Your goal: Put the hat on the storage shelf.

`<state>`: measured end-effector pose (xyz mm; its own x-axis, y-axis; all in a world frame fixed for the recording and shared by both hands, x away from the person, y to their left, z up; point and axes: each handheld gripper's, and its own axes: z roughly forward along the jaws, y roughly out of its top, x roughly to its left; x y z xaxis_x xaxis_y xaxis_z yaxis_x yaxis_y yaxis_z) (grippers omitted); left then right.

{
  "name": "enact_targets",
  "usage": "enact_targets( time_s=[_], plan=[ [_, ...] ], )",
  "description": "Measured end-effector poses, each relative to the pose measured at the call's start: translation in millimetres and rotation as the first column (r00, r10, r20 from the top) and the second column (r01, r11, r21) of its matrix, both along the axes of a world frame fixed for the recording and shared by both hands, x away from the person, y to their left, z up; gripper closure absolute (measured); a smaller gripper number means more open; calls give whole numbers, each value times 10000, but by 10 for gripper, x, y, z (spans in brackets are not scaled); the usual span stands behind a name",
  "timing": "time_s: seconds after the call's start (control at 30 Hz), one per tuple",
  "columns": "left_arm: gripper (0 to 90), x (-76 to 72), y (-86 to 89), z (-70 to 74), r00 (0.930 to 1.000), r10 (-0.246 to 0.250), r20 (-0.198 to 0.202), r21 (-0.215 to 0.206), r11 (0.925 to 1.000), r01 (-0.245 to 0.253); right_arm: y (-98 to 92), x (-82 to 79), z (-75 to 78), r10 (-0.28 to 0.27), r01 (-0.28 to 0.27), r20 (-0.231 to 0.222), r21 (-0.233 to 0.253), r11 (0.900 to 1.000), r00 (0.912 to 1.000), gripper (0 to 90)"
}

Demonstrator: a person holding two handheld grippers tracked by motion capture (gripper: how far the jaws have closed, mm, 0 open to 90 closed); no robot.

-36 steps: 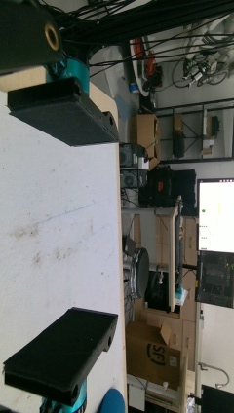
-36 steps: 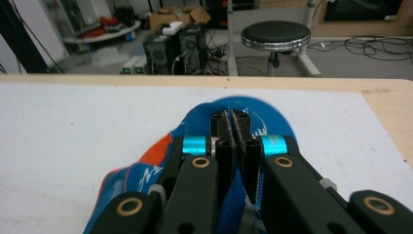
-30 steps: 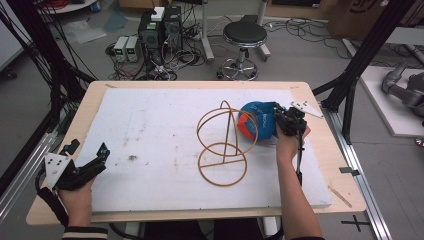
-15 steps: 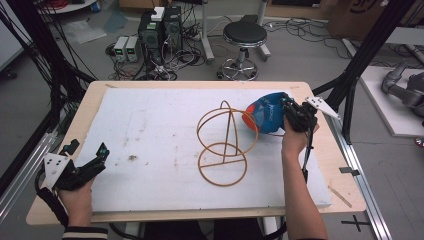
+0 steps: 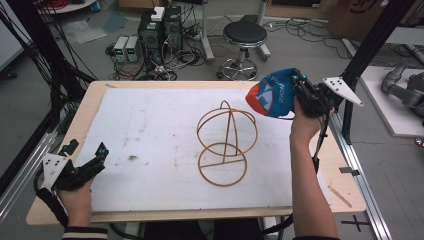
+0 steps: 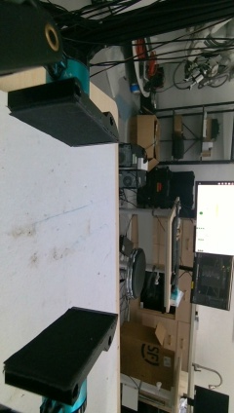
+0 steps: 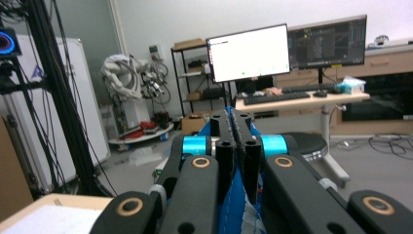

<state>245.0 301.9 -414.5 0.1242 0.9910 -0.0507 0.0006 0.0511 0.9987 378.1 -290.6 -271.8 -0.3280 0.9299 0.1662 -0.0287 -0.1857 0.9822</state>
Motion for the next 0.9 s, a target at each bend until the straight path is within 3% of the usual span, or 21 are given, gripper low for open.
enact_targets(
  time_s=[0.33,0.47,0.7,0.73,0.9],
  plan=[
    [148,-3,6,1,10000,24,14,-26,10000,-24,44,-118,296,409,-433,788,290,9986,9960,899],
    [148,-2,2,0,10000,42,9,-45,10000,-42,77,-187,425,848,-909,1078,531,9944,9906,899],
    [148,-7,8,2,10000,61,15,-47,10000,-61,204,-340,605,1706,-1826,1604,633,9812,9722,899],
    [148,-7,10,2,10000,75,0,-64,10000,-75,242,-385,626,2059,-2198,1648,710,9730,9646,899],
    [149,-3,11,-3,10000,88,-40,-52,9999,-88,384,-506,671,2769,-2891,1839,423,9564,9431,899]
  ],
)
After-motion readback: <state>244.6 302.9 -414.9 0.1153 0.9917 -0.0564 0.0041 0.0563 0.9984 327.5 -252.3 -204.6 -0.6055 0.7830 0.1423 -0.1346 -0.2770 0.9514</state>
